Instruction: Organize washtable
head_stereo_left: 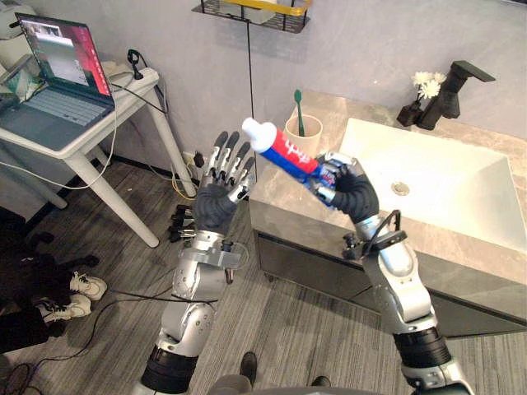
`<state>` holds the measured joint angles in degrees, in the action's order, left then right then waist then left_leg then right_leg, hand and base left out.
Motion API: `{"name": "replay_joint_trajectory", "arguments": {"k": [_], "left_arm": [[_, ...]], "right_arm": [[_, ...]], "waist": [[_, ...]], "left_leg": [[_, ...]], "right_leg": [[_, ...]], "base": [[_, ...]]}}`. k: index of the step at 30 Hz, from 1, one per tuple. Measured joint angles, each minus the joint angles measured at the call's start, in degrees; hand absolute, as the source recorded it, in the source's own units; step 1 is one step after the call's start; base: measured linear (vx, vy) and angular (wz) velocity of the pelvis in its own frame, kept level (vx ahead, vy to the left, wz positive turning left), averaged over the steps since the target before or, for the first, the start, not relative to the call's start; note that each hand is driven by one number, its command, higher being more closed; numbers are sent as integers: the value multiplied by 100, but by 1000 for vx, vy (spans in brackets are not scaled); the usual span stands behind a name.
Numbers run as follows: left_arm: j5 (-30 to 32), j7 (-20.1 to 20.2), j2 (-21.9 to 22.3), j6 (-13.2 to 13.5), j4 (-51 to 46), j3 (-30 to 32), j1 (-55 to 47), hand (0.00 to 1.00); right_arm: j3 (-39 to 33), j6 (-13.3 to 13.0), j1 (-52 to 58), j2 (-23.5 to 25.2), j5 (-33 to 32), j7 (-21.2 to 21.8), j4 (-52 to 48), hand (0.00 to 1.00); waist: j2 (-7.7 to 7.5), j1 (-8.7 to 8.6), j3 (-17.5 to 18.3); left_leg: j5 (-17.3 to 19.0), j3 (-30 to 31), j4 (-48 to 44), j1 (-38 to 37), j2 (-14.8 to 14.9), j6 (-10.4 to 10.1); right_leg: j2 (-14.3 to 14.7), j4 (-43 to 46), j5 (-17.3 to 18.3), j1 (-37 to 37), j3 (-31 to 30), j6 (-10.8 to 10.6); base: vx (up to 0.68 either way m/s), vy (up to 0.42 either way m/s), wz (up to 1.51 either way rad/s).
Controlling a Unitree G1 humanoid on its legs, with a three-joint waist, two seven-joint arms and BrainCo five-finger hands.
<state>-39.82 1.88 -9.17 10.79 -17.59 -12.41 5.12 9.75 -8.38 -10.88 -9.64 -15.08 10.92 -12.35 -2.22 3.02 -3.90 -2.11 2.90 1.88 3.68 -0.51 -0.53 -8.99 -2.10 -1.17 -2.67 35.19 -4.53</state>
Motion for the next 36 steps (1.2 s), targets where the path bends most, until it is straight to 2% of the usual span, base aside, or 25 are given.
{"name": "replay_joint_trajectory", "arguments": {"k": [2, 7, 12, 20, 25, 33, 36], "left_arm": [[11, -75, -5, -64, -6, -79, -1, 0], [21, -74, 3, -155, -6, -193, 108, 0], [10, -76, 12, -213, -6, -332, 116, 0], [-59, -66, 7, -415, -6, -576, 121, 0], [-59, -49, 5, -438, -6, -627, 115, 0], [-59, 186, -1, -552, -40, -806, 43, 0], [-77, 371, 0, -609, -190, -1059, 36, 0]], "right_arm": [[193, 7, 44, 56, 9, 71, 0, 100], [224, 25, 246, 188, 79, 175, 0, 100], [194, 23, 360, 210, 114, 164, -2, 100], [38, 19, 686, 268, 111, 161, -42, 100], [9, 19, 692, 312, 114, 167, -42, 100], [-216, 24, 691, 360, 119, 2, -235, 100], [-302, 72, 643, 366, 178, -76, -266, 100]], "waist": [[-6, -71, 4], [-20, -82, 13], [-17, -217, 21], [36, -222, 136], [52, -219, 163], [51, -218, 165], [49, -218, 167]], "left_leg": [[-5, -25, 25, -5, -5, 1], [-6, -122, 32, 0, -12, 2], [-7, -64, 41, 40, -42, 4], [-42, 172, 55, 101, -89, 6], [-90, 181, 121, 63, -95, 0], [-90, 163, 123, 26, -91, 0], [-90, 164, 125, 26, -92, 0]], "right_leg": [[-5, -5, -17, 12, -17, -4], [-13, -26, -32, 51, -87, -14], [-9, -121, -65, 41, -45, -37], [-17, -160, -64, -32, 201, -38], [-15, -189, -64, -64, 230, -38], [-14, -192, -64, -93, 219, -38], [-14, -196, -64, -94, 220, -39]], "base": [[3, 13, -2], [27, 13, -8], [39, 6, 4], [37, 15, 15], [6, 12, 5], [4, 2, 0], [36, 16, 0]]}}
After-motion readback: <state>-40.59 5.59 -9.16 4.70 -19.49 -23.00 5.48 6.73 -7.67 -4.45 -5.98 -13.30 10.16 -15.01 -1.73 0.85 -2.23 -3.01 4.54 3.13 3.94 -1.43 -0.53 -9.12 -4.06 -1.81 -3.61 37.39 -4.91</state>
